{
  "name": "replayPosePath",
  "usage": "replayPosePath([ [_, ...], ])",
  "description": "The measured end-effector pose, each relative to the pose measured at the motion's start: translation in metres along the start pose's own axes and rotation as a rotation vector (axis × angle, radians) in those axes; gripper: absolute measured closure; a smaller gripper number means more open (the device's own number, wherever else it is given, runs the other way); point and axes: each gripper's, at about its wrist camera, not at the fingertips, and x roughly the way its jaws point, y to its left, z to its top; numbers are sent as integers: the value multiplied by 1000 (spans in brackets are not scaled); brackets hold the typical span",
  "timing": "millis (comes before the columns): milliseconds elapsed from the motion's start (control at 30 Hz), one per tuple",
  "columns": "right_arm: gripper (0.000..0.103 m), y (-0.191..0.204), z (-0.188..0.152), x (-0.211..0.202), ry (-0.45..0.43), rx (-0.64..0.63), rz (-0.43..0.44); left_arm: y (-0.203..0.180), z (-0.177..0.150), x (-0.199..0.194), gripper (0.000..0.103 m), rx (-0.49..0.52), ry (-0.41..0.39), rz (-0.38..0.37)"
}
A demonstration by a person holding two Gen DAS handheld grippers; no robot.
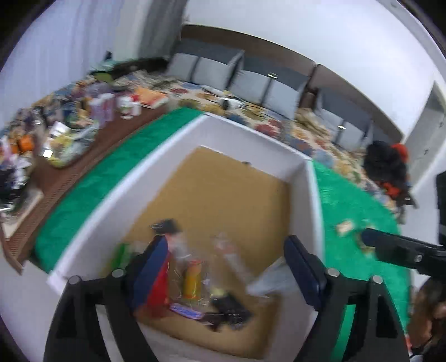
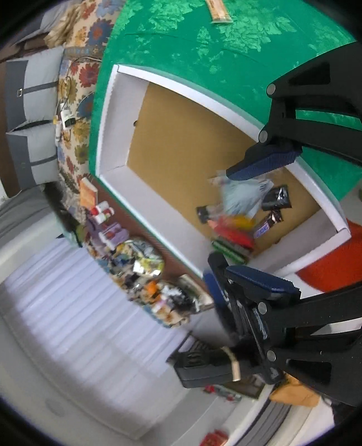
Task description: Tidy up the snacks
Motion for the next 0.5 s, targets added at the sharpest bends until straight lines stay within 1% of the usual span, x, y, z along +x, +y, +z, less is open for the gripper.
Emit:
replayPosePath([
  [67, 35, -7, -7, -2, -11, -8, -41, 2, -7, 2, 18, -6, -6, 0],
  [133, 35, -25, -16, -11, -33, -3, -103, 0, -14, 2, 18, -25, -13, -25],
  [233, 31, -54, -36, -28, -59, 17, -196, -27, -19, 3, 18, -17, -2, -95],
  [267, 31, -75, -50, -38, -71, 29, -259, -39, -22, 0, 18, -2, 2, -128],
  [333, 31, -104, -71, -47, -76, 51, -358, -76, -29, -1, 17, 44, 18, -212],
  [367, 31, -124, -88, -54, -73, 69, -425, -97, -34, -2, 17, 72, 31, -262],
  [400, 31, -145, -107, -63, -70, 88, -501, -125, -42, -3, 14, 107, 48, -320],
  [433, 31, -161, -121, -69, -68, 102, -560, -145, -49, -2, 10, 138, 66, -360],
  [467, 31, -179, -137, -79, -64, 123, -630, -168, -57, 2, 4, 174, 89, -396],
  [500, 31, -198, -158, -91, -57, 149, -702, -196, -71, 10, 2, 218, 121, -437],
])
